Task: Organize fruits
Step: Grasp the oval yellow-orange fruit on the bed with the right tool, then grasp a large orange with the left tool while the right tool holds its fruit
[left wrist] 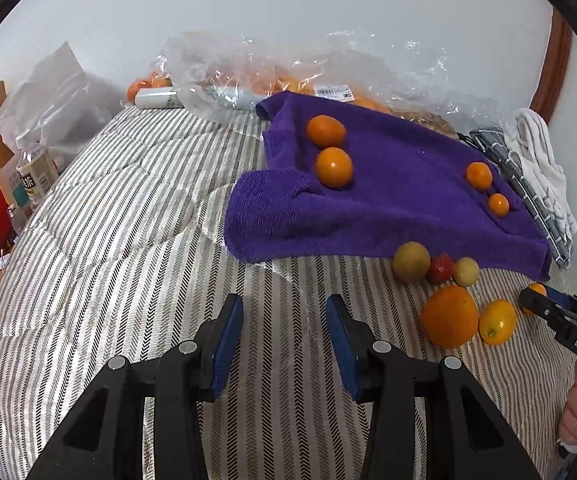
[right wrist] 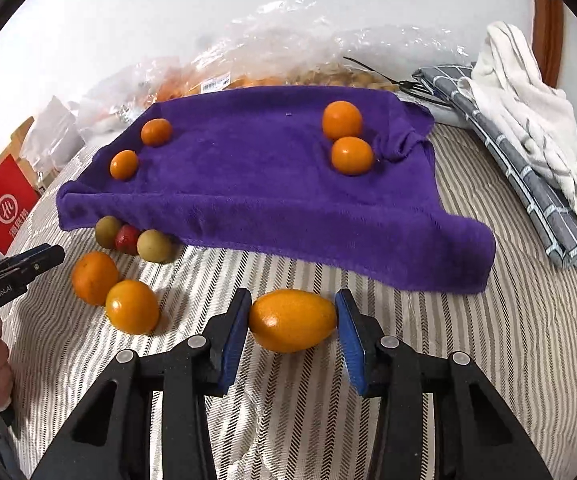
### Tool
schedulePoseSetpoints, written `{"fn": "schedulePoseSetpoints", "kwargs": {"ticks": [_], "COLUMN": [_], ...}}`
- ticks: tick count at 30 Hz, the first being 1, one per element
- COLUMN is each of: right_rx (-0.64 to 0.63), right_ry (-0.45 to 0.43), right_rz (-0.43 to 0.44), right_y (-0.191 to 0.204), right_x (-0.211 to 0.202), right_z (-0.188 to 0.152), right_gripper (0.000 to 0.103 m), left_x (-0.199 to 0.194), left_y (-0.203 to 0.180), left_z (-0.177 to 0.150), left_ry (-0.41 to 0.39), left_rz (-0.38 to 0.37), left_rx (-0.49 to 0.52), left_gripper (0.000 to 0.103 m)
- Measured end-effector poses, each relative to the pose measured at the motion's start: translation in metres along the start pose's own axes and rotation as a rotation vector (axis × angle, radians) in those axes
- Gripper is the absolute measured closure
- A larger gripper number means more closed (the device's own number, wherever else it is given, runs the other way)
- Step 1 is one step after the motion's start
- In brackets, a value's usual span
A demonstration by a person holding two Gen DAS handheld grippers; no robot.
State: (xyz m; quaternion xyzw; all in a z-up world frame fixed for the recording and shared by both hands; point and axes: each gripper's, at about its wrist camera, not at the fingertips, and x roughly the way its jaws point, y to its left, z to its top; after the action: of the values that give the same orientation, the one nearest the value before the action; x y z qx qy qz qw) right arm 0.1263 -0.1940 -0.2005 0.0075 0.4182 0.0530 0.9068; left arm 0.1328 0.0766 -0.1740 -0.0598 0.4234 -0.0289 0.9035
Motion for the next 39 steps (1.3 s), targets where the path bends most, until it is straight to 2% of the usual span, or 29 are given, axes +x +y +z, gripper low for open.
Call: {"fn": "schedulePoseSetpoints", "kwargs": {"ticks": [14,18,22,27,30,39], "right_rx": [0.035,0.07,0.084,0.084,0.095,0.096], "right_ry": [-0.04,-0.061,-0.065,-0.066,-0.071,-0.061], "right_rz": [-0.005,0.01,0.029,0.032,0.036,0.04], "right_y": [-0.007,-0.015,-0.018,-0.017,-0.019,-0.018], "right_x": [-0.006,-0.01,-0.01,-0.011,-0.012,-0.011], "right_z": [-0.009,-0.009,-0.008,-0.009,-0.009,-0.009], "right_gripper": [0.06,0.06,0.06,0.06,0.06,0.06], "left_x": [0.001,-0.007,-0.017,-0.022,-0.013,-0.006], "left_y": [-0.001,-0.005,-0.031,-0.061,-0.071,-0.082], "left_z": [-0.001,-0.003,-0.005,-0.002,-0.002,-0.005], "left_ry": [0.006,-0.017,-0.028,0.001,0.014,0.049], "left_rz": [-0.009,-0.058,-0.103,-0.204,-0.173,-0.232], "left_rx": [0.009,0.012,0.092,0.126,0.145,0.139], "left_gripper": [0.058,0.059,0.059,0.058,0.058,0.056]}}
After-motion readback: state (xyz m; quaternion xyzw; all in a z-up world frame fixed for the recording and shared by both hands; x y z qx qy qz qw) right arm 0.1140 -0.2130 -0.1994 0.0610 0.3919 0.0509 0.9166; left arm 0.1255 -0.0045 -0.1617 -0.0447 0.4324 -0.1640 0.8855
